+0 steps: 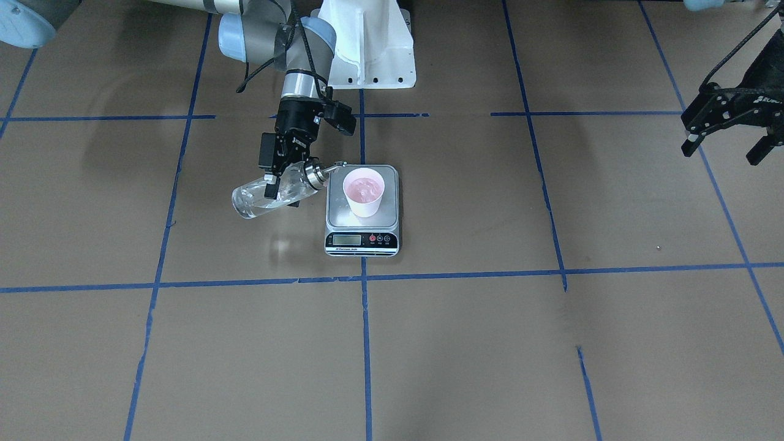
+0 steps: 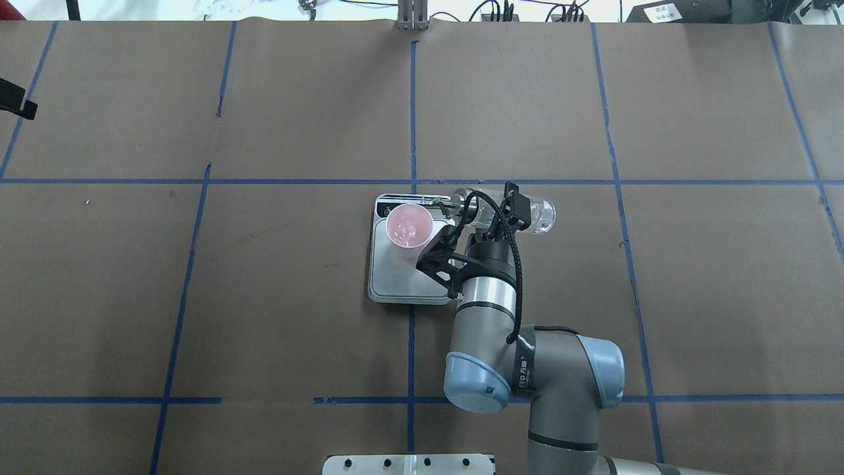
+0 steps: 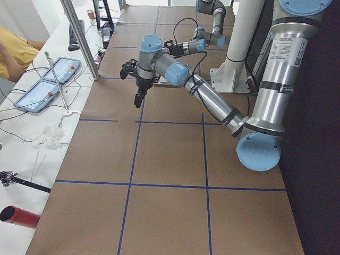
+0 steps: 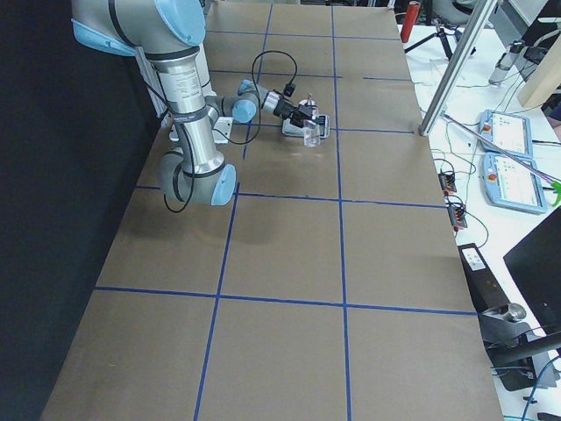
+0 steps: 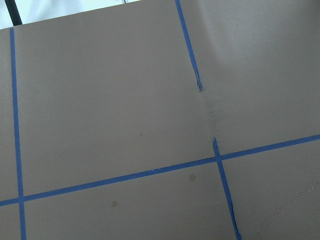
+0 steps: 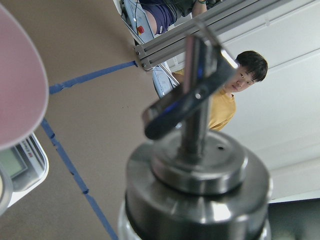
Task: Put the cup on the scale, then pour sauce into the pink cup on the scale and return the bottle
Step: 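Turn the bottle upright and carry it back with the right gripper, then lower the bottle to the table and open the right gripper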
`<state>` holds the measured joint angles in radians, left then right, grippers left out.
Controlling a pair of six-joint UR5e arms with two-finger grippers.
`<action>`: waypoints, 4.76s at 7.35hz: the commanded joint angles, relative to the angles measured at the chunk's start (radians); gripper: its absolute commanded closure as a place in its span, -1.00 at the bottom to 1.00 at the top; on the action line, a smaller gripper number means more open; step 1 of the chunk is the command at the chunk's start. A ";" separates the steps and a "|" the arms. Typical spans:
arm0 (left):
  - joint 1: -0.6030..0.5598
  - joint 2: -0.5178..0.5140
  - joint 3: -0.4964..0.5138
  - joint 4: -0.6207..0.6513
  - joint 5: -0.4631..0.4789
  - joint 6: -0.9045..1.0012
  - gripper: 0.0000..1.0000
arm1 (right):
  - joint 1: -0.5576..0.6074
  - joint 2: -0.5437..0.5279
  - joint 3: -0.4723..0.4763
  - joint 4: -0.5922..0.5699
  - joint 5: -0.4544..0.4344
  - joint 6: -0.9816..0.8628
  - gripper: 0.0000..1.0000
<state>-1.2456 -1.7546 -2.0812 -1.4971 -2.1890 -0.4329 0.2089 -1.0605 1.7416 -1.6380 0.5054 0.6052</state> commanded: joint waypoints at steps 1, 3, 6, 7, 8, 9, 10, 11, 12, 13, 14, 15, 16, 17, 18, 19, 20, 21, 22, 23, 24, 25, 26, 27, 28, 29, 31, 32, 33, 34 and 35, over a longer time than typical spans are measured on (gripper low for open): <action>0.000 0.000 0.001 0.001 0.000 -0.001 -1.00 | 0.003 -0.109 0.150 0.003 0.062 0.193 1.00; 0.000 0.000 0.000 0.001 0.000 -0.003 -1.00 | 0.003 -0.174 0.181 0.077 0.071 0.497 1.00; 0.000 0.001 0.004 0.000 0.000 -0.001 -1.00 | 0.010 -0.382 0.171 0.501 0.079 0.712 1.00; 0.000 0.001 0.003 0.000 0.000 -0.001 -1.00 | 0.012 -0.457 0.155 0.626 0.081 0.767 1.00; 0.000 0.001 0.001 0.000 0.000 -0.001 -1.00 | 0.017 -0.472 0.142 0.689 0.081 0.771 1.00; 0.000 0.001 0.001 0.000 0.000 -0.001 -1.00 | 0.021 -0.493 0.139 0.693 0.081 0.772 1.00; 0.000 0.003 0.001 0.000 0.002 -0.001 -1.00 | 0.036 -0.501 0.107 0.693 0.081 0.778 1.00; -0.002 0.003 0.000 0.000 0.002 -0.001 -1.00 | 0.053 -0.501 0.078 0.693 0.082 0.810 1.00; -0.002 0.001 -0.003 0.000 0.000 -0.003 -1.00 | 0.055 -0.501 0.058 0.693 0.082 0.812 1.00; -0.002 0.001 -0.003 0.001 0.002 -0.003 -1.00 | 0.055 -0.498 0.058 0.693 0.084 0.814 1.00; -0.002 0.001 -0.008 0.001 0.002 -0.003 -1.00 | 0.055 -0.503 0.052 0.693 0.084 0.814 1.00; -0.003 0.001 -0.008 0.001 0.002 -0.003 -1.00 | 0.053 -0.501 0.049 0.693 0.085 0.814 1.00; -0.003 0.003 -0.010 0.001 0.002 -0.003 -1.00 | 0.053 -0.503 0.046 0.693 0.088 0.814 1.00; -0.003 0.001 -0.010 0.001 0.002 -0.003 -1.00 | 0.053 -0.503 0.046 0.693 0.100 0.814 1.00; -0.003 0.001 -0.011 0.003 0.000 -0.004 -1.00 | 0.053 -0.503 0.044 0.693 0.102 0.814 1.00; -0.003 0.003 -0.017 0.003 0.002 -0.004 -1.00 | 0.055 -0.503 0.044 0.693 0.104 0.814 1.00; -0.003 0.003 -0.016 0.003 0.000 -0.004 -1.00 | 0.055 -0.504 0.044 0.693 0.111 0.814 1.00; -0.003 0.001 -0.016 0.003 0.000 -0.004 -1.00 | 0.055 -0.506 0.046 0.693 0.125 0.808 -0.96; -0.003 0.001 -0.016 0.003 0.000 -0.004 -1.00 | 0.055 -0.504 0.042 0.693 0.134 0.808 -1.00; -0.003 0.001 -0.016 0.003 0.000 -0.004 -1.00 | 0.055 -0.506 0.047 0.693 0.134 0.808 -1.00; -0.003 0.001 -0.019 0.003 0.000 -0.004 -1.00 | 0.055 -0.504 0.052 0.693 0.134 0.809 -1.00; -0.003 0.001 -0.020 0.005 0.000 -0.007 -1.00 | 0.055 -0.524 0.062 0.696 0.133 0.811 -1.00; -0.002 0.001 -0.020 0.003 0.000 -0.026 -1.00 | 0.053 -0.533 0.075 0.696 0.133 0.811 -1.00; -0.002 0.001 -0.020 0.003 0.000 -0.027 -1.00 | 0.052 -0.547 0.079 0.696 0.133 0.812 -1.00; -0.002 0.001 -0.022 0.003 0.000 -0.027 -1.00 | 0.050 -0.547 0.082 0.698 0.133 0.812 -1.00; -0.002 0.001 -0.022 0.003 0.000 -0.027 -1.00 | 0.047 -0.547 0.091 0.698 0.131 0.812 -1.00; -0.003 0.001 -0.023 0.003 0.000 -0.027 -1.00 | 0.043 -0.547 0.098 0.698 0.131 0.811 -1.00; -0.003 0.001 -0.023 0.003 0.000 -0.027 -1.00 | 0.035 -0.547 0.095 0.698 0.131 0.812 -1.00; -0.003 0.001 -0.025 0.003 0.000 -0.029 -1.00 | 0.017 -0.547 0.098 0.698 0.131 0.812 -1.00; -0.003 0.001 -0.025 0.003 0.000 -0.029 -1.00 | 0.001 -0.550 0.099 0.698 0.130 0.812 -1.00; -0.003 0.001 -0.025 0.003 0.000 -0.029 -1.00 | -0.023 -0.582 0.110 0.698 0.130 0.812 -1.00</action>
<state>-1.2487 -1.7533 -2.1058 -1.4941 -2.1890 -0.4615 0.2116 -1.6176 1.8427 -0.9403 0.6356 1.4173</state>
